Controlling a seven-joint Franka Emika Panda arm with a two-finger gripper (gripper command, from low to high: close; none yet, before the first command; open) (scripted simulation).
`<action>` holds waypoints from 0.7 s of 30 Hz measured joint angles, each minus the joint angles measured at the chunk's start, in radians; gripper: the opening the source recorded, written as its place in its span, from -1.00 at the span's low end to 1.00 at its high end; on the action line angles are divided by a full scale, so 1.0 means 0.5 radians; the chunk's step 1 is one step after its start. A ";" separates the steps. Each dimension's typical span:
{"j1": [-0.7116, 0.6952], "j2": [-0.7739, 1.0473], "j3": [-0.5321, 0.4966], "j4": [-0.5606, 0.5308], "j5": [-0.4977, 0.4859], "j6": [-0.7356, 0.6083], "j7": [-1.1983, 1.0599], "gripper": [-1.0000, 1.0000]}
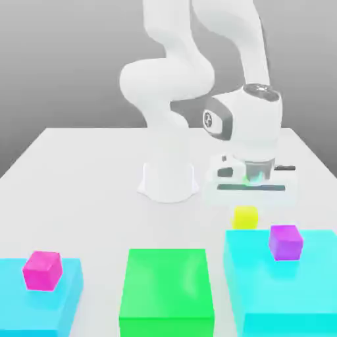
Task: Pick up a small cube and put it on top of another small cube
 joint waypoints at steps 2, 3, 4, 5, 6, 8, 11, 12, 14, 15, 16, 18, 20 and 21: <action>0.009 -0.036 -0.005 0.132 -0.045 -0.165 -0.103 -1.00; 0.015 -0.052 -0.010 0.201 -0.063 -0.251 -0.160 -1.00; 0.015 -0.064 -0.021 0.272 -0.078 -0.335 -0.222 -1.00; -0.009 -0.066 -0.054 0.338 -0.094 -0.405 -0.288 -1.00; -0.043 -0.064 -0.095 0.403 -0.108 -0.470 -0.356 -1.00; -0.122 -0.049 -0.191 0.511 -0.126 -0.569 -0.484 -1.00; -0.260 -0.008 -0.348 0.600 -0.140 -0.624 -0.616 -1.00; -0.307 0.006 -0.401 0.624 -0.143 -0.636 -0.658 -1.00; -0.406 0.035 -0.508 0.672 -0.146 -0.658 -0.740 -1.00; -0.462 0.050 -0.561 0.695 -0.146 -0.668 -0.782 -1.00; -0.525 0.064 -0.610 0.719 -0.145 -0.678 -0.824 -1.00; -0.661 0.093 -0.702 0.765 -0.140 -0.698 -0.912 -1.00; -0.797 0.121 -0.780 0.812 -0.131 -0.718 -1.002 -1.00; -0.863 0.135 -0.817 0.835 -0.127 -0.728 -1.047 -1.00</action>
